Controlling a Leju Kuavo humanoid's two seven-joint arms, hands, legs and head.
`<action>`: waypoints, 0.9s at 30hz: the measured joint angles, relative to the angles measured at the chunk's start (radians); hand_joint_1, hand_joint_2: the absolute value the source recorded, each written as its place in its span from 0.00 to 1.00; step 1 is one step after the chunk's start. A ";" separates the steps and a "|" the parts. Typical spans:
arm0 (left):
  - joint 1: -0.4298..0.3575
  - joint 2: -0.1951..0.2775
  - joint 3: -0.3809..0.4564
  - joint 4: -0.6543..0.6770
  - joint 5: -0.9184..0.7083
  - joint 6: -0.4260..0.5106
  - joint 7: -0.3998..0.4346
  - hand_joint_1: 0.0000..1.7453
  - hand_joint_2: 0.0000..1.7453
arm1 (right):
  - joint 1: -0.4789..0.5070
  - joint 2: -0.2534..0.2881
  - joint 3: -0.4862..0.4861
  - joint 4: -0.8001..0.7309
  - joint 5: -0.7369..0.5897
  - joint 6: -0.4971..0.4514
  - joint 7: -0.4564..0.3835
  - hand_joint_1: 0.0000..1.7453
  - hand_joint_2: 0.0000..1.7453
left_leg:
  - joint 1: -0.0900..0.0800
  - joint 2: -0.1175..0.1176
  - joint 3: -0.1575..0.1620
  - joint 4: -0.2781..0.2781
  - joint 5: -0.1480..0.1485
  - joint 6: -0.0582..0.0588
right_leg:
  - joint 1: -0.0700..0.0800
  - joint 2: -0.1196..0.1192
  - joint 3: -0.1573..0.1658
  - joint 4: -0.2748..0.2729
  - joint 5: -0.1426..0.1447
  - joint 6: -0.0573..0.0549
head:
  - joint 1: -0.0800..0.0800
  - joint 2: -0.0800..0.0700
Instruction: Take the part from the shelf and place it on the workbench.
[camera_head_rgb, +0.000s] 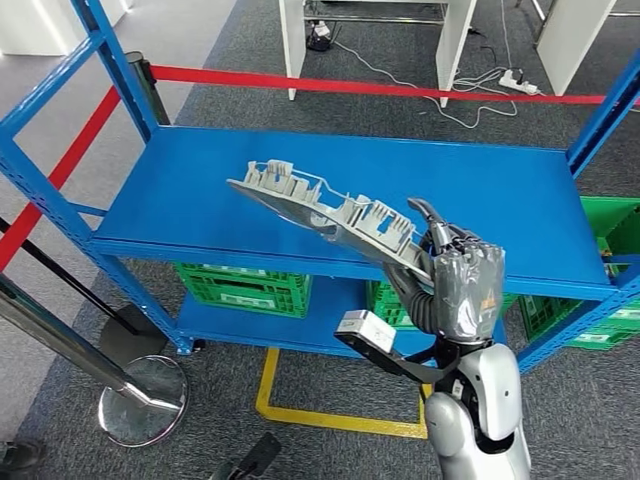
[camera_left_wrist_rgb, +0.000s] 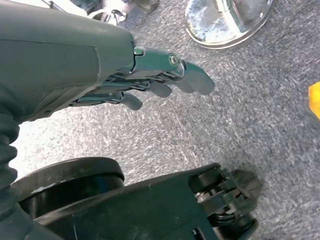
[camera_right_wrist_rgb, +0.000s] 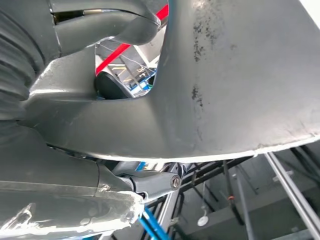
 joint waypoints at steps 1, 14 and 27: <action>0.000 0.000 -0.003 0.001 0.003 0.000 0.000 0.00 1.00 | 0.000 0.003 -0.003 0.000 0.000 0.001 -0.002 1.00 1.00 | 0.002 0.001 -0.007 0.013 -0.016 -0.003 | 0.001 -0.002 -0.006 0.000 0.006 -0.013 | -0.001 0.000; -0.003 0.003 -0.039 0.009 0.044 0.006 -0.002 0.00 1.00 | -0.001 0.016 -0.023 0.005 -0.015 0.008 -0.012 1.00 1.00 | -0.036 0.002 0.124 -0.015 -0.106 0.059 | 0.036 -0.012 -0.098 0.000 0.097 -0.039 | -0.005 0.000; 0.004 0.003 -0.065 0.015 0.082 0.012 -0.008 0.00 1.00 | -0.001 0.018 -0.035 0.019 -0.019 0.025 -0.012 1.00 1.00 | -0.027 0.007 -0.015 -0.017 0.020 0.040 | 0.011 -0.006 0.034 0.020 -0.021 0.006 | 0.004 0.000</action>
